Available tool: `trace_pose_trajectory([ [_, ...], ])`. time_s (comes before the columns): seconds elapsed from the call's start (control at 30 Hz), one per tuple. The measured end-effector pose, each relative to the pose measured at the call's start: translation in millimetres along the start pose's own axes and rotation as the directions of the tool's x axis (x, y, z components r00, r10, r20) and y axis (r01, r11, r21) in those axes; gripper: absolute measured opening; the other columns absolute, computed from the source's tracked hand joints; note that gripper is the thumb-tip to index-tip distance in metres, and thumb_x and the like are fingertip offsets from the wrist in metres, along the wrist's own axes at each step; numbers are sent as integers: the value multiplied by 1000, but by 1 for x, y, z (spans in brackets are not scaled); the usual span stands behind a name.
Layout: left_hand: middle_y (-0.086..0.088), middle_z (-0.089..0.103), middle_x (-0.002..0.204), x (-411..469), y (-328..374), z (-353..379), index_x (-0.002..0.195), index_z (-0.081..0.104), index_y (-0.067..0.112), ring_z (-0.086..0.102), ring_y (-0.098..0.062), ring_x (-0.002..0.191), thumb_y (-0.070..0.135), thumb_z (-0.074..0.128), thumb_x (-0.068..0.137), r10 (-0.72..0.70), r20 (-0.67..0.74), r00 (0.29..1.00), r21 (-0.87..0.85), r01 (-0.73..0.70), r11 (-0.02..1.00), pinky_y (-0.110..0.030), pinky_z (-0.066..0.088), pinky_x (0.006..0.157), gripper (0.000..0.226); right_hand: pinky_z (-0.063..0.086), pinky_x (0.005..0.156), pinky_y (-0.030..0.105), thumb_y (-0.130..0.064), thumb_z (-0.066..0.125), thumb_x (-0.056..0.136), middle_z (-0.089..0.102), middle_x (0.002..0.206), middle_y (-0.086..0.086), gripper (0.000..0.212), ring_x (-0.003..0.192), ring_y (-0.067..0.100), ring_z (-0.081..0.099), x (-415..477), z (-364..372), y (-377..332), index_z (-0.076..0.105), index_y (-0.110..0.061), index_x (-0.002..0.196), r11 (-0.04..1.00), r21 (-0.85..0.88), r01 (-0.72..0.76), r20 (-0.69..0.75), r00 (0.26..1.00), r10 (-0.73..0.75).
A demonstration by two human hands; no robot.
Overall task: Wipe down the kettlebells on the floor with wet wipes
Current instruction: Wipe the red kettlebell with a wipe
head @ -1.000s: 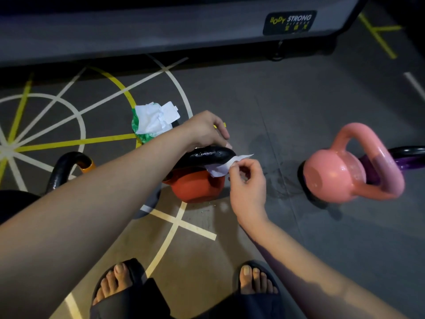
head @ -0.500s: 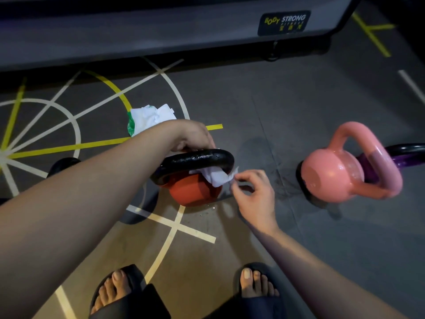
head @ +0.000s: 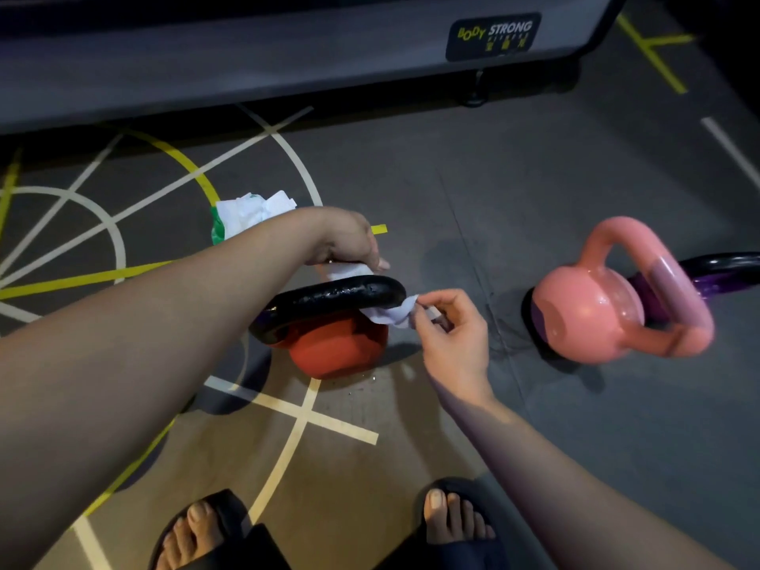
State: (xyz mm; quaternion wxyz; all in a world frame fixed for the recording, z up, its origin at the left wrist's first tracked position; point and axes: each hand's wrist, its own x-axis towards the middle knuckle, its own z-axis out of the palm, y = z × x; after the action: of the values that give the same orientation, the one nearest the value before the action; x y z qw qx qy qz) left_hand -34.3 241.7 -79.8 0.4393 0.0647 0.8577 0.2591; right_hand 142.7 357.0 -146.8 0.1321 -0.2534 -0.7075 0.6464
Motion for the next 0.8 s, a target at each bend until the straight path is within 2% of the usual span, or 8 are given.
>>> trace_pose_trajectory([
  [0.07,-7,67,85,-1,-2,-4,110,61,13,61,-16,65,16,77,91,28,98,995,-210,-7,978,-22,48,52,25,52,75,21,-5,72,92,72,90,-2,22,80,7,66,5,-6,-2,69,-20,108,1000,27,-13,19,1000,13],
  [0.13,-5,69,80,-1,-6,-5,115,64,7,65,-11,64,9,74,91,87,192,978,-292,-28,956,-20,52,55,25,52,83,19,-7,71,94,74,99,-3,31,88,6,69,12,-14,-2,69,-21,122,1000,-1,-20,46,999,20],
  [0.23,-8,72,83,-2,-13,-9,120,65,1,70,-14,70,-3,70,90,158,241,958,-330,-72,941,-19,57,66,31,50,77,21,-7,69,95,76,92,-4,20,82,14,72,16,-17,-1,78,-23,104,1000,-25,-12,47,999,13],
  [0.37,-23,66,100,0,-15,-21,118,66,-2,72,-27,79,-15,67,87,244,85,966,-344,-201,917,-26,63,77,33,52,81,27,-2,65,95,74,88,-6,25,83,11,67,21,-12,-3,77,-24,96,998,27,-56,115,992,52],
  [0.5,-16,55,90,-6,-2,-13,115,69,5,66,-19,73,-7,81,79,443,-47,895,-205,-443,873,-23,60,69,41,50,108,43,-1,69,93,71,122,-1,20,111,20,68,40,-12,-7,77,-20,94,947,148,-286,308,923,231],
  [0.53,-13,53,86,-8,2,-7,117,68,6,62,-16,71,-5,83,77,479,-53,876,-187,-480,857,-21,58,67,44,48,109,50,-2,70,93,71,123,3,18,111,25,67,42,-12,-7,76,-19,94,929,166,-332,360,897,256],
  [0.67,-8,64,72,-14,7,11,121,65,6,62,-24,69,1,84,79,549,-30,835,-221,-541,811,-29,55,69,46,45,103,56,-3,67,94,73,102,17,11,98,34,62,41,-7,-7,69,-12,101,899,232,-371,428,869,248],
  [0.8,-16,77,89,-25,2,10,111,75,10,71,-19,81,14,85,82,581,-60,812,-156,-583,798,-32,55,83,32,53,87,44,6,70,89,73,87,7,25,85,24,66,40,-7,-10,62,-11,107,912,287,-294,329,924,194],
])
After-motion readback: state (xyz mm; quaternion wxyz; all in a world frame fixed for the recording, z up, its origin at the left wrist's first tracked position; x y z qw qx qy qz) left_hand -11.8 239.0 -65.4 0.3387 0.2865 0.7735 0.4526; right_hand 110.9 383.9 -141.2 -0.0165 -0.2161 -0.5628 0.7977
